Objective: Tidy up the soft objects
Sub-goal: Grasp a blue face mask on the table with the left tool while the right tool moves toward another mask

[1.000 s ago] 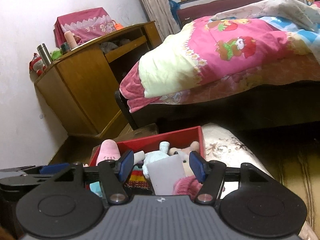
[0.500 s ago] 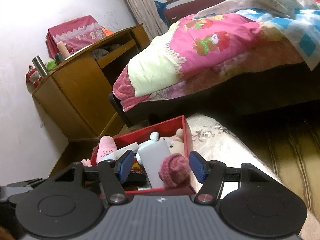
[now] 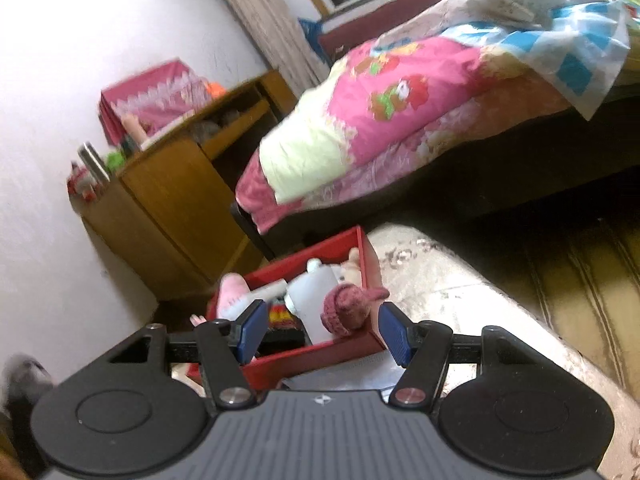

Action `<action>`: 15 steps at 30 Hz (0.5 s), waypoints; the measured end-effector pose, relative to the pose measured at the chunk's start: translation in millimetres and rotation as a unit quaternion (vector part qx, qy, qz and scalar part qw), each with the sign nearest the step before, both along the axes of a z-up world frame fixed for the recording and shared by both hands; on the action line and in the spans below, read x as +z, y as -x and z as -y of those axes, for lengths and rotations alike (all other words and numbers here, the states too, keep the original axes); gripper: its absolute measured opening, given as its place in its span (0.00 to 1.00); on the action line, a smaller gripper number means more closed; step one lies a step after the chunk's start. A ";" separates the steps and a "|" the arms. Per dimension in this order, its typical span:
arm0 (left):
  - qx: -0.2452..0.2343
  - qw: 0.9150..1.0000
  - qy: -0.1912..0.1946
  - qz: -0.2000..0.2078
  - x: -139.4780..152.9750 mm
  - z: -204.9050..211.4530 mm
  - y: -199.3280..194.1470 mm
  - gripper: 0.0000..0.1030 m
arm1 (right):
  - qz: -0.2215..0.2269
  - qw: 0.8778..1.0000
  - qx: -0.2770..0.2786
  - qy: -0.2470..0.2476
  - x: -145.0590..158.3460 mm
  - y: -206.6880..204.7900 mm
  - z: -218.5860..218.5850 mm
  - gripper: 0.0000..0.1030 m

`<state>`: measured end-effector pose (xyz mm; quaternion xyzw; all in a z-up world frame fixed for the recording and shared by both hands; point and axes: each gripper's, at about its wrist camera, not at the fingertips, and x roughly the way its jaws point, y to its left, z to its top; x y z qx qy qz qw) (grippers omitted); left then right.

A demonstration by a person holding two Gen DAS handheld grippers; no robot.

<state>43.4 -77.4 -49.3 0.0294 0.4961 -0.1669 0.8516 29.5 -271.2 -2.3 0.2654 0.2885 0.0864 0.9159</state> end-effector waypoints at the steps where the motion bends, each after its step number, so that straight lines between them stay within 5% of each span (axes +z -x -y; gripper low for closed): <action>1: -0.005 1.000 -0.002 -0.010 -5.8 3.3 5.6 0.81 | 0.006 1.000 -0.003 -0.007 3.1 4.2 3.4 0.32; 9: -0.061 0.995 -0.027 -0.077 -54.4 32.6 36.0 0.80 | 0.000 1.000 -0.013 -0.018 -0.8 8.4 14.5 0.34; 15: -0.073 0.993 -0.044 -0.084 -70.3 36.0 38.3 0.46 | -0.044 0.999 0.017 0.010 -22.9 -5.9 1.7 0.33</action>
